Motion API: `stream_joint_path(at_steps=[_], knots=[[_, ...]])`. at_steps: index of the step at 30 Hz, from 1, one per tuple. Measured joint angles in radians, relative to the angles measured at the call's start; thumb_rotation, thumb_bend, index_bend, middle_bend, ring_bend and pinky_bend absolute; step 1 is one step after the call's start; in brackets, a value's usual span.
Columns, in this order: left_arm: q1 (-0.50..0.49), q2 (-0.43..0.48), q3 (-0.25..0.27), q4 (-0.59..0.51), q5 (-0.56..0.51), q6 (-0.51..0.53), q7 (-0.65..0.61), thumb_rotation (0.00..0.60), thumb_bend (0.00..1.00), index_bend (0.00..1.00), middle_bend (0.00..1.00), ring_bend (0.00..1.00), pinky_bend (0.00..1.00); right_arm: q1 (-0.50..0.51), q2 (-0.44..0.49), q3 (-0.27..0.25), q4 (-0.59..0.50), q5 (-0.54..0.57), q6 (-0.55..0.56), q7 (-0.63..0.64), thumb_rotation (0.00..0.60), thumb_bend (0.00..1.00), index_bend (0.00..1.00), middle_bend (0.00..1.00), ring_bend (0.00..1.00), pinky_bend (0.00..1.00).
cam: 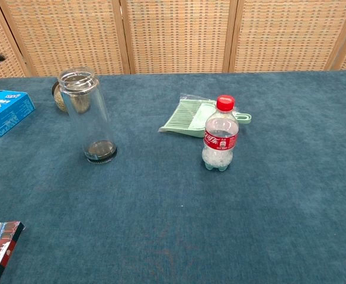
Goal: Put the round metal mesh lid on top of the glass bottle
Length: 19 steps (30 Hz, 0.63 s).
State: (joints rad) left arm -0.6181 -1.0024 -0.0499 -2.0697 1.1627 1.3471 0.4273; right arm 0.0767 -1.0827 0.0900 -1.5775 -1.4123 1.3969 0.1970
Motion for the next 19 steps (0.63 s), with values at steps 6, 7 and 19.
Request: stream_joint_path(at_steps=[6,7,19], knots=[[0.168,-0.056,0.114,0.095,0.181,0.14,-0.038,0.6,0.24,0.0,0.0,0.0,0.0,-0.009,-0.014,0.001,0.0,-0.043,0.059,-0.02,0.6,0.05,0.04,0.0,0.0,0.0],[0.199,-0.072,0.132,0.12,0.207,0.167,-0.039,0.6,0.24,0.0,0.0,0.0,0.0,-0.01,-0.017,0.001,0.002,-0.049,0.067,-0.023,0.6,0.05,0.04,0.0,0.0,0.0],[0.415,-0.205,0.212,0.322,0.333,0.322,-0.04,0.6,0.24,0.0,0.0,0.0,0.0,-0.02,-0.042,-0.002,0.003,-0.112,0.139,-0.086,0.6,0.05,0.04,0.0,0.0,0.0]])
